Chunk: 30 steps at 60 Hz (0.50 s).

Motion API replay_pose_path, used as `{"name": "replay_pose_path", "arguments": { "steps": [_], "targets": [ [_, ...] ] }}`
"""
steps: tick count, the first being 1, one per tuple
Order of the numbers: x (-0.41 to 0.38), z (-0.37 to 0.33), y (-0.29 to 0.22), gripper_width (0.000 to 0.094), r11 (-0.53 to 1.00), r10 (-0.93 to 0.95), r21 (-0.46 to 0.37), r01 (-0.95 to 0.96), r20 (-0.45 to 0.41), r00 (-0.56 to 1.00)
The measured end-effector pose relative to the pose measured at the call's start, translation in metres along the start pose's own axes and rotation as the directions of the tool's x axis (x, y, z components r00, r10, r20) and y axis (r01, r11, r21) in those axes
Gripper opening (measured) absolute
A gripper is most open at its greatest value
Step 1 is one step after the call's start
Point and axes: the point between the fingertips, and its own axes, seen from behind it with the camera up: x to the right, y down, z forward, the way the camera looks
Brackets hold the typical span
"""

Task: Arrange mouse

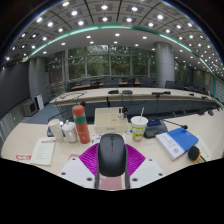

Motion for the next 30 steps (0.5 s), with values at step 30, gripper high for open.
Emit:
{"name": "replay_pose_path", "arguments": {
  "steps": [30],
  "targets": [
    [-0.088, 0.115, 0.173, 0.0434, 0.957, -0.019, -0.29, 0.015, -0.01, 1.0]
  ]
}}
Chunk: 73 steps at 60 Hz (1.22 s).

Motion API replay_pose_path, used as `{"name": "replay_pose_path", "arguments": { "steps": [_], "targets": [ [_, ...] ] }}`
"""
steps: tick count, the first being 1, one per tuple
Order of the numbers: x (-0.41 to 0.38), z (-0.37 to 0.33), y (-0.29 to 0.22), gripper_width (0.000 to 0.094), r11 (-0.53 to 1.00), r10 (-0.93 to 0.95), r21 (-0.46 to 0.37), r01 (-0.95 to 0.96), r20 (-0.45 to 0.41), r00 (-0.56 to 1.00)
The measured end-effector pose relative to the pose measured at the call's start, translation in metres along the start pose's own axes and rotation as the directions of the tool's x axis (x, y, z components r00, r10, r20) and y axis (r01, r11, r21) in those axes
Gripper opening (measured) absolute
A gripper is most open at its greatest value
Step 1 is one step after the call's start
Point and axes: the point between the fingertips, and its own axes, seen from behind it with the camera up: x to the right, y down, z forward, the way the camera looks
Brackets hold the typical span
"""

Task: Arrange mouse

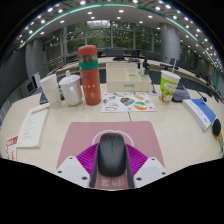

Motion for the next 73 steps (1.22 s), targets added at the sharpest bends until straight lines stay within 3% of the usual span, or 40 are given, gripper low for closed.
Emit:
{"name": "replay_pose_path", "arguments": {
  "steps": [5, 10, 13, 16, 30, 50, 73],
  "targets": [
    [0.001, -0.005, 0.001, 0.0523, 1.0, 0.002, -0.004, -0.002, 0.009, 1.0],
    [0.0, -0.023, -0.003, 0.0878, 1.0, -0.012, 0.002, 0.012, 0.019, 1.0],
    [0.0, -0.041, -0.011, 0.0827, 1.0, -0.026, 0.018, 0.025, 0.017, 1.0],
    [0.0, -0.065, -0.02, 0.0866, 0.998, -0.042, 0.042, 0.041, 0.011, 0.999],
    [-0.012, -0.21, -0.04, 0.0855, 0.99, -0.052, 0.13, 0.052, 0.001, 0.999],
    [-0.025, -0.404, 0.028, 0.0858, 0.985, -0.001, 0.173, 0.007, -0.031, 1.0],
    [-0.031, -0.477, 0.077, 0.0857, 0.985, 0.02, 0.174, -0.013, -0.04, 0.999]
  ]
}}
